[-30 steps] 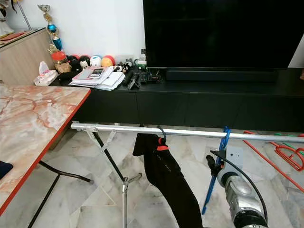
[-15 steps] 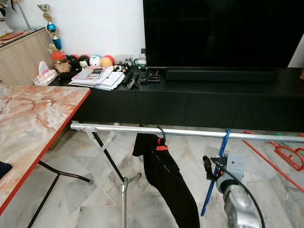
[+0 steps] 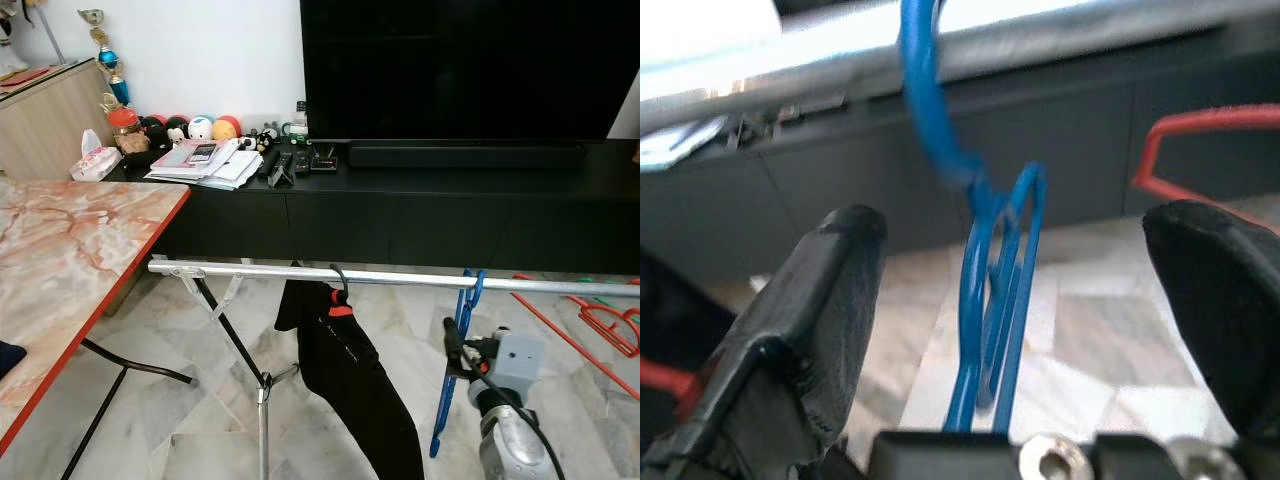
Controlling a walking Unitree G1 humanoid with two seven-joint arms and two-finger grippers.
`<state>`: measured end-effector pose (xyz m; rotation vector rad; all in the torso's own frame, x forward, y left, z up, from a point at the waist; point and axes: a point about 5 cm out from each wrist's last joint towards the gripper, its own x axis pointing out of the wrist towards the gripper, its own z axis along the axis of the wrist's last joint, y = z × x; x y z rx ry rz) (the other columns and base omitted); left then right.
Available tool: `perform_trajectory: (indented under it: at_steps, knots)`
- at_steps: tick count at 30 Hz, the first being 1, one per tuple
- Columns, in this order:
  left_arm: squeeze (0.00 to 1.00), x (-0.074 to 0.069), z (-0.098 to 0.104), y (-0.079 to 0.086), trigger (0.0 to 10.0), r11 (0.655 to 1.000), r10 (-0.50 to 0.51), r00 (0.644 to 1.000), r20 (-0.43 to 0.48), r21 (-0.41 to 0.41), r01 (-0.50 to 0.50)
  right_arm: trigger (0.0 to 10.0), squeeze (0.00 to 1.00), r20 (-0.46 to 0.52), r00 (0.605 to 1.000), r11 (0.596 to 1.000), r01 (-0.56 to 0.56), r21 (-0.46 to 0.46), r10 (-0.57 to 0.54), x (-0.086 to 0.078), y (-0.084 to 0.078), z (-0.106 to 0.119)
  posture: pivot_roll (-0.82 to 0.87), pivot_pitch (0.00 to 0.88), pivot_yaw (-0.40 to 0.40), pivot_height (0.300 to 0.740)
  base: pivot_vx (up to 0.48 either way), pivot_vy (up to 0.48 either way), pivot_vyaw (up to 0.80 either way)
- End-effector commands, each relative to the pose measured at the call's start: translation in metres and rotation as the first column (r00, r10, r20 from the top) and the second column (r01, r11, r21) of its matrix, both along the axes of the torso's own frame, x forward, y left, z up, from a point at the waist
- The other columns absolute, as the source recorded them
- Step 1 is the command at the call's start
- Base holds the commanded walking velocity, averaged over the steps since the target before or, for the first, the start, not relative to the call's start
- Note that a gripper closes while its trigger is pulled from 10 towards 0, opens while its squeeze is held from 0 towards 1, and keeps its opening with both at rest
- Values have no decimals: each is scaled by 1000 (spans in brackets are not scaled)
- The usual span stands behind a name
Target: Hang hanger
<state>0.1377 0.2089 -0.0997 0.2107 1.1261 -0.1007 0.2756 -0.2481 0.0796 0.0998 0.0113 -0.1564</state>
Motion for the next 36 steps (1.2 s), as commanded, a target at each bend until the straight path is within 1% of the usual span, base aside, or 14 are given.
perform_trajectory:
  at_steps: [1,4,6,8,11,13,15,18,19,21,24,28,33,36]
  knots:
    - [0,4,0,-8,10000,1000,-30,999,12,-5,30,10000,0,28,1000,1000,0,-8,0,0,-1,7,-105,0,79,740,0,0,0]
    - [0,4,0,-11,10000,999,-32,999,15,-8,32,10000,0,61,998,1000,17,-15,-16,1,-7,16,-105,0,62,740,0,0,0]
    - [0,4,0,-12,10000,1000,2,1000,23,-10,-2,10000,0,68,997,1000,25,-13,-24,3,-10,18,-89,0,31,740,0,0,0]
    - [0,4,0,-12,10000,999,41,999,33,-12,-41,10000,0,54,998,1000,11,-21,-10,7,-7,18,-73,0,9,740,0,0,0]
    - [0,4,0,-11,10000,997,79,996,46,-13,-79,10000,0,47,997,998,-54,-26,55,14,4,20,-33,0,-20,740,0,0,0]
    - [0,19,6,-6,10000,996,86,993,77,-10,-86,10000,0,37,996,996,-81,-28,82,18,12,19,-12,0,-20,740,0,0,0]
    - [0,24,8,-5,10000,996,88,992,87,-8,-87,10000,0,36,996,996,-85,-26,86,18,14,18,-11,0,-18,740,0,0,0]
    - [0,23,10,10,10000,990,126,986,110,49,-133,10000,0,33,997,997,-75,-5,76,16,18,15,-14,0,-3,740,0,0,0]
    - [0,23,10,10,10000,990,126,986,110,49,-133,10000,0,33,997,997,-75,-5,76,16,18,15,-14,0,-3,740,0,0,0]
    - [0,20,13,24,10000,979,162,977,139,103,-177,10000,0,35,996,997,-78,-10,78,13,21,13,-27,0,14,740,0,0,0]
    - [0,18,16,39,10000,962,228,960,165,113,-248,10000,0,33,997,998,-64,-2,64,9,21,11,-22,0,23,740,0,0,0]
    - [0,20,17,38,10000,972,202,967,153,94,-218,10000,0,35,998,998,-59,-3,59,11,23,11,-20,0,32,740,0,0,0]
    - [0,23,14,22,10000,947,320,939,126,-58,-315,10000,0,60,995,996,-82,-40,85,16,26,19,-30,0,31,740,0,0,0]
    - [0,24,11,11,10000,967,255,960,116,-60,-249,10000,0,68,993,994,-91,-64,95,19,28,23,-43,0,40,740,0,0,0]
